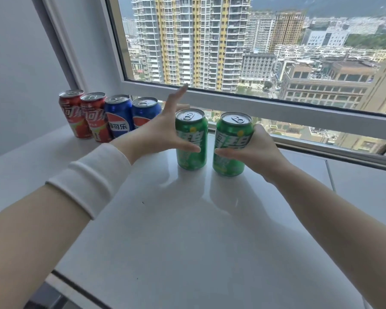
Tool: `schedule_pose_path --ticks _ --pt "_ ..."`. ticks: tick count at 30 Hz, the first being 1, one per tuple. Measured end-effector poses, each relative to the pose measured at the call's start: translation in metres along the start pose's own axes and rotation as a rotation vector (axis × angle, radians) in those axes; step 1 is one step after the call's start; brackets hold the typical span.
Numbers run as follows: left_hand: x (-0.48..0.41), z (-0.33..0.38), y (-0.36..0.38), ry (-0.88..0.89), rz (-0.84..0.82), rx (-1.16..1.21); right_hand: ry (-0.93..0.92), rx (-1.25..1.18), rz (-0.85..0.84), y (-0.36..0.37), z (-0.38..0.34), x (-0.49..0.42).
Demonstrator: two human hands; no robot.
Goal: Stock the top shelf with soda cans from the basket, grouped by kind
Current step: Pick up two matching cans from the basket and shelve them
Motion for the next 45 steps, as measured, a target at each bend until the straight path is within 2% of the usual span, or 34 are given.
schedule_pose_path --ticks 5,8,14,22,30,45 --pt "-0.019 0.026 -0.014 0.112 -0.202 -0.432 -0.014 -0.03 0.01 0.004 -0.006 0.002" --pt "-0.031 0.03 -0.016 0.122 -0.269 -0.534 -0.039 -0.073 0.015 0.005 -0.011 0.004" --pt "-0.046 0.015 -0.034 0.099 -0.23 -0.589 -0.058 -0.099 0.005 0.014 -0.023 0.001" --pt "-0.042 0.002 -0.044 0.045 -0.266 -0.55 -0.06 -0.121 0.014 0.034 -0.03 -0.011" --pt "-0.041 0.002 -0.044 0.047 -0.305 -0.531 -0.079 -0.055 0.041 0.043 -0.037 -0.016" --pt "-0.037 0.004 -0.04 0.021 -0.26 -0.609 -0.079 -0.008 0.037 0.045 -0.035 -0.014"
Point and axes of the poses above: each hand's wrist, its own x-axis away from the middle knuckle, its own y-axis out of the palm, z = x × y, the point moved 7 cm from there along -x, towards the middle knuckle, and after that the axes turned 5 degrees about y, right-handed, at the moved point
